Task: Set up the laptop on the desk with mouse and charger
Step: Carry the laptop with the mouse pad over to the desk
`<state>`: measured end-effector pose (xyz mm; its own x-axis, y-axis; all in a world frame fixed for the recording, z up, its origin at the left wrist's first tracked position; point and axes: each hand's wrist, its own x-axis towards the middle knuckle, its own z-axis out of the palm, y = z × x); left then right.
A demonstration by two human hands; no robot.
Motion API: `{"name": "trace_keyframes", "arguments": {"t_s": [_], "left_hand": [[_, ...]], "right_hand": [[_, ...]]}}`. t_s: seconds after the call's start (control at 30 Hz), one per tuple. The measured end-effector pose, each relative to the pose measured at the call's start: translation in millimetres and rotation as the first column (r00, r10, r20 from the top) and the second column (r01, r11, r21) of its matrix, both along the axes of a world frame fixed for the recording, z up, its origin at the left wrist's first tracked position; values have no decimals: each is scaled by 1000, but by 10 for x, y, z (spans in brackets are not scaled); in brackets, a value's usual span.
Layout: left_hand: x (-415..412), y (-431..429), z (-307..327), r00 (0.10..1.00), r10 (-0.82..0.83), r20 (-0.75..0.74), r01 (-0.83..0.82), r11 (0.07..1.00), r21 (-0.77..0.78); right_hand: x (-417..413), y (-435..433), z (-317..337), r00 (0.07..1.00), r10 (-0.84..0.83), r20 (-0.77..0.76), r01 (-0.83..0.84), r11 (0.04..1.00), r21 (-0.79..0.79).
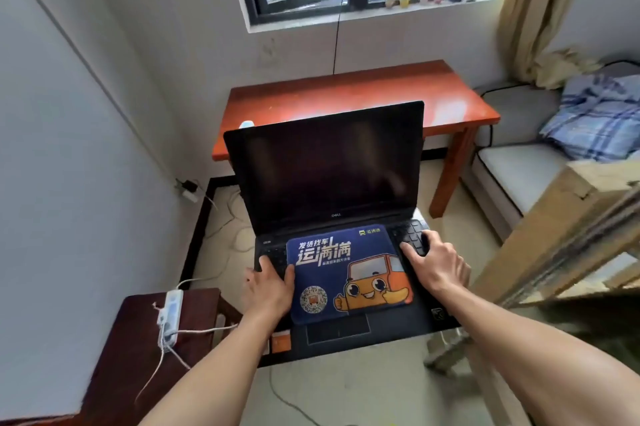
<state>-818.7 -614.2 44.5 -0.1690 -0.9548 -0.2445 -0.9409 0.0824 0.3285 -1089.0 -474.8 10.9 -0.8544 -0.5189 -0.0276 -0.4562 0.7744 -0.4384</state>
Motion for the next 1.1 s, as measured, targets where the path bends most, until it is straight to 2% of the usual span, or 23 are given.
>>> {"name": "trace_keyframes", "arguments": {"t_s": [0.3, 0.4, 0.63, 0.83, 1.0, 1.1], "left_hand": [[-1175, -1538, 29, 996, 72, -59, -68, 996, 60], [-1579, -2217, -91, 999, 38, -30, -36, 997, 61], [-2494, -3861, -121, 1000, -14, 2, 13, 984, 176], [-3055, -4742, -93, 999, -29, -27, 35, 971, 237], [-3563, -5372, -231, 994, 66, -89, -38, 958, 286], [-3881, -5757, -330, 976, 203, -76, -164, 922, 352]], "right_hand": [[-1231, -1596, 51, 998, 31, -56, -31, 1000, -4], [-1639, -2198, -71, 998, 3, -66, -4, 1000, -11], [-2550, -3657, -135, 997, -58, -46, 58, 998, -1], [-3079, -4425, -183, 998, -65, -19, 65, 998, 3], [-3616, -5121, -395, 998, -49, 44, 48, 999, 24], [-3945, -5537, -546, 997, -25, 79, 23, 999, 31]]}}
